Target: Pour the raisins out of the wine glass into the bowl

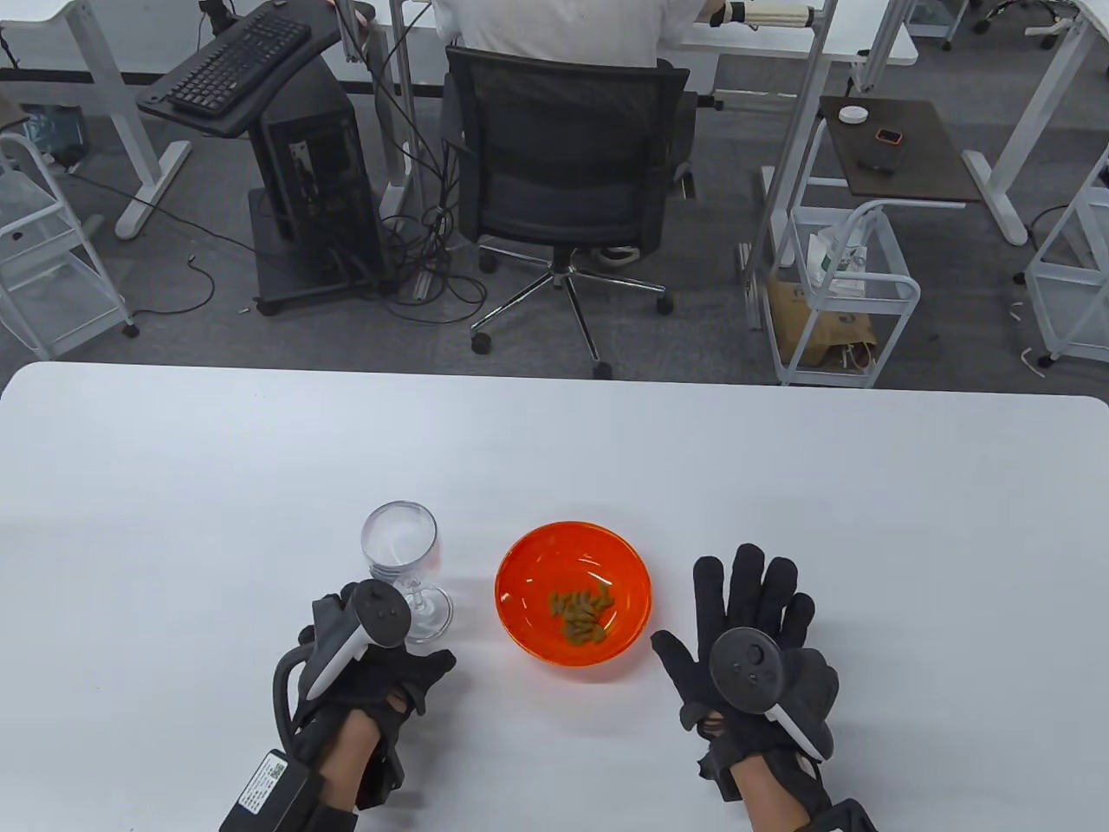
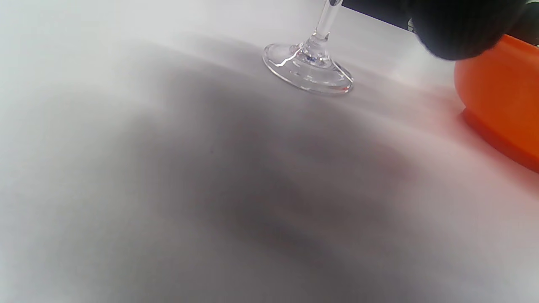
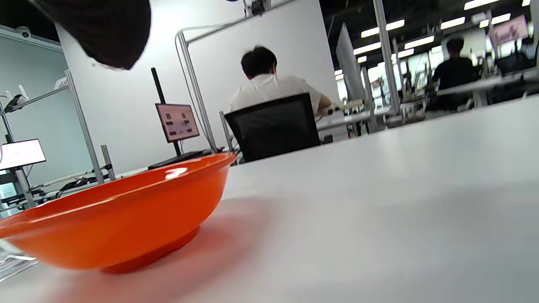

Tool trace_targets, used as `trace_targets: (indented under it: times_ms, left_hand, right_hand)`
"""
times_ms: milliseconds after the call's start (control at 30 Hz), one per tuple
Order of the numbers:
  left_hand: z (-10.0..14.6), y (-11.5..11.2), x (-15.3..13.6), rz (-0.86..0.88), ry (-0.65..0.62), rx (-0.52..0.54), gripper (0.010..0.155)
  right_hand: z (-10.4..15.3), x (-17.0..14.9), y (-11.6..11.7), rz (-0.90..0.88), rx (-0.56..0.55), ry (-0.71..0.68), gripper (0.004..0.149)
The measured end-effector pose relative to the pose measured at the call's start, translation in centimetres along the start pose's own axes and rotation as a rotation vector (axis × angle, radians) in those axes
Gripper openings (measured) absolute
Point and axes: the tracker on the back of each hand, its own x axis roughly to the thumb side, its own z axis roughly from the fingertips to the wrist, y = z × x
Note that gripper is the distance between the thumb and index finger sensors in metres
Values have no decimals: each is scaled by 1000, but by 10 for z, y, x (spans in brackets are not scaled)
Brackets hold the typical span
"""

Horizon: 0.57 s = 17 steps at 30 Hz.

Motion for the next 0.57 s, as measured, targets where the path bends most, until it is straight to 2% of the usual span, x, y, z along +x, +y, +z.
trace_targets:
  times_ms: [300, 567]
  left_hand:
    - [0, -1, 1, 23, -8, 0, 110]
    - [-5, -6, -1, 31, -5, -39, 110]
  right_hand:
    - [5, 6, 5, 35, -12, -27, 84]
    - [5, 4, 16, 66, 38, -2, 81]
